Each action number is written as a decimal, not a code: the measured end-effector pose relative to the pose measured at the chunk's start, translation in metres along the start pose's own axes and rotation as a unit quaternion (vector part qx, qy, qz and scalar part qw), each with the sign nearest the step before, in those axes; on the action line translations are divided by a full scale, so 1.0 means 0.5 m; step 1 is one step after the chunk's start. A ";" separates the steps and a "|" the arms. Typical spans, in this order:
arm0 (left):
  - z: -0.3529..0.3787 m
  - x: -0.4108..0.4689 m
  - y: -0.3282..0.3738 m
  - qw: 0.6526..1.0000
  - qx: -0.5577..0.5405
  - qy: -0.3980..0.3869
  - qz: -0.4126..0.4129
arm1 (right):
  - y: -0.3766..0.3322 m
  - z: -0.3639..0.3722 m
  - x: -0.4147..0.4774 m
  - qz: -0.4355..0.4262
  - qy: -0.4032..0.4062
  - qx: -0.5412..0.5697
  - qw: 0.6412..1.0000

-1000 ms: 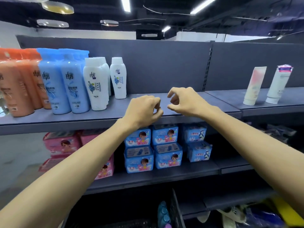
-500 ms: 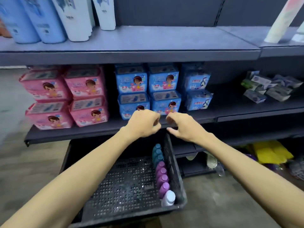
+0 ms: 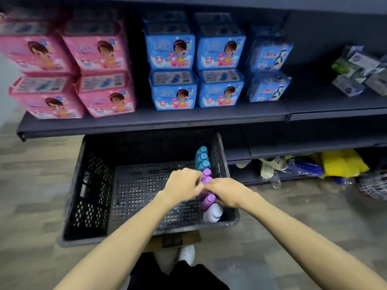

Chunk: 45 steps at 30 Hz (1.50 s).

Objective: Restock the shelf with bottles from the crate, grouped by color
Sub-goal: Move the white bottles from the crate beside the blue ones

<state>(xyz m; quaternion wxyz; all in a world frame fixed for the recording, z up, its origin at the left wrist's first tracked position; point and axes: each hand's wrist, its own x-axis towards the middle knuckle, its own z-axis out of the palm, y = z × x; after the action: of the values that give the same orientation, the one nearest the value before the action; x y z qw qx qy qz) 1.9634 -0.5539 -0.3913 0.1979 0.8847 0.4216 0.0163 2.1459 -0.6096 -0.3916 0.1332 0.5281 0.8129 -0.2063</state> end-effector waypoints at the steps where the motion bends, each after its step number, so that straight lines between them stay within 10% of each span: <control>1: 0.009 -0.008 -0.002 1.000 -0.013 -0.009 -0.011 | -0.007 0.007 0.008 0.006 -0.033 -0.011 0.999; 13: 0.054 -0.062 -0.037 0.997 -0.030 -0.049 -0.046 | -0.042 0.115 0.065 0.036 -0.206 -0.074 0.975; 45: 0.158 -0.088 -0.128 0.971 -0.090 -0.137 -0.173 | -0.023 0.208 0.136 0.124 -0.070 0.277 0.950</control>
<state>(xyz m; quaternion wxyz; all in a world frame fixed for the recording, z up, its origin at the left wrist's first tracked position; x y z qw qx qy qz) 1.9031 -0.5775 -0.4810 0.3321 0.7708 0.5341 -0.1018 2.1075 -0.6088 -0.5104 0.0628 0.6253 0.6403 -0.4416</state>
